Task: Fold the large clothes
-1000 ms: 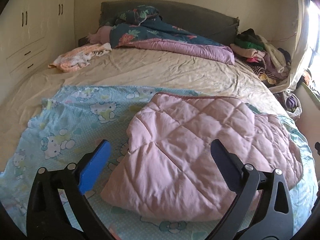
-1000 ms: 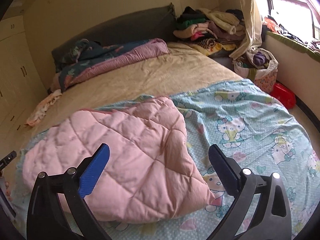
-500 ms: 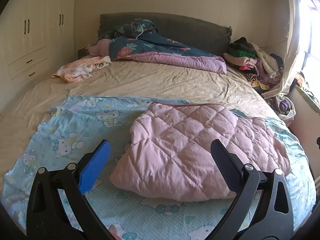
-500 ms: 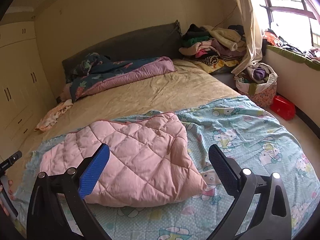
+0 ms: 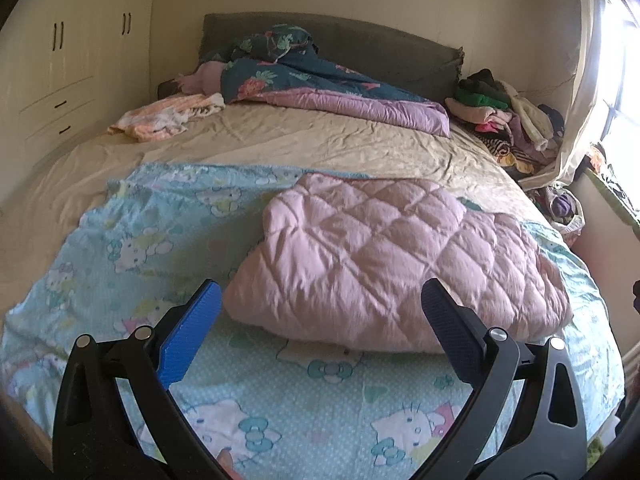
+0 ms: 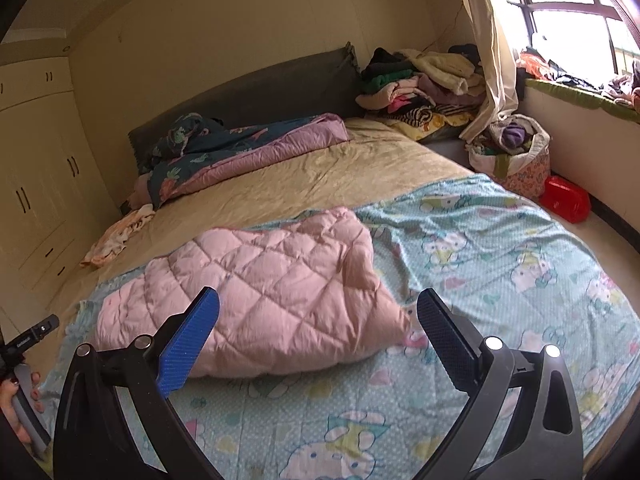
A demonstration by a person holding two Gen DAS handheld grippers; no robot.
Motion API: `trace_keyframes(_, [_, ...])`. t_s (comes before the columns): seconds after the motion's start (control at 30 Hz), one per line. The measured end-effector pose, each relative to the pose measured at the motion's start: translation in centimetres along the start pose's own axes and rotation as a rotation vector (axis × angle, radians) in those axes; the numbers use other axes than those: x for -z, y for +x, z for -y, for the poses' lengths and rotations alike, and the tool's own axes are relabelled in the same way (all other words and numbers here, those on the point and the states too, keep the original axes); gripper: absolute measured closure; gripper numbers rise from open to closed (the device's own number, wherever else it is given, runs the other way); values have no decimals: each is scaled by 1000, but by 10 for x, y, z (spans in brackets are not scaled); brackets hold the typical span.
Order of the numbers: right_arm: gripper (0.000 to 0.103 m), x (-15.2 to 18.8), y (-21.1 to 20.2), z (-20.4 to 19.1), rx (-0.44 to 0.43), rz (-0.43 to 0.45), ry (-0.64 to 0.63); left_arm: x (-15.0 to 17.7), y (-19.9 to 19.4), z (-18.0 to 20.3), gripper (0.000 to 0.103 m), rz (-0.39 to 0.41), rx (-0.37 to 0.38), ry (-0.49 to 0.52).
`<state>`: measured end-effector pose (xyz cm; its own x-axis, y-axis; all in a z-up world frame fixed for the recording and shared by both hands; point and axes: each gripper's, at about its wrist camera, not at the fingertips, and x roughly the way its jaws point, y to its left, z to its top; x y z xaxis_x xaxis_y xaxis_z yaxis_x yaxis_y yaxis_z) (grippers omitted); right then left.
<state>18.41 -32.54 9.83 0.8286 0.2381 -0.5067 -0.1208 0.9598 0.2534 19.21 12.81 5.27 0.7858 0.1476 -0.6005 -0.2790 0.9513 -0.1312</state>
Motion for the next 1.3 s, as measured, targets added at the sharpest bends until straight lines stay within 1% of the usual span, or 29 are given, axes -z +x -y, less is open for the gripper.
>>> trace_keyframes(0.1, [4,10,2,0,-1,-20,4,9,2,-2,9,-17,-4,-5])
trace_keyframes(0.3, [4,30,11,4,4,-68,28,32,16,-8,9,-77,-8,-29])
trace_keyframes(0.6, [4,61,47,19,16,-175,119,57,47,-21,9,-158,18,-132])
trace_keyframes(0.73, [4,69,69,28,2,-221,189,60,65,-28,9,-195,50,-202])
trace_keyframes(0.87, [4,69,89,36,28,-238,241,55,84,-28,9,-218,70,-247])
trace_keyframes(1.0, [4,66,108,45,32,-249,296,51,108,-36,9,-255,144,-369])
trace_keyframes(1.07, [4,65,120,50,35,-261,323,49,118,-39,10,-263,172,-410])
trace_keyframes(1.17, [4,66,137,57,27,-286,368,47,134,-47,9,-274,187,-472])
trace_keyframes(1.3, [4,68,157,61,11,-312,410,47,154,-54,9,-291,230,-561])
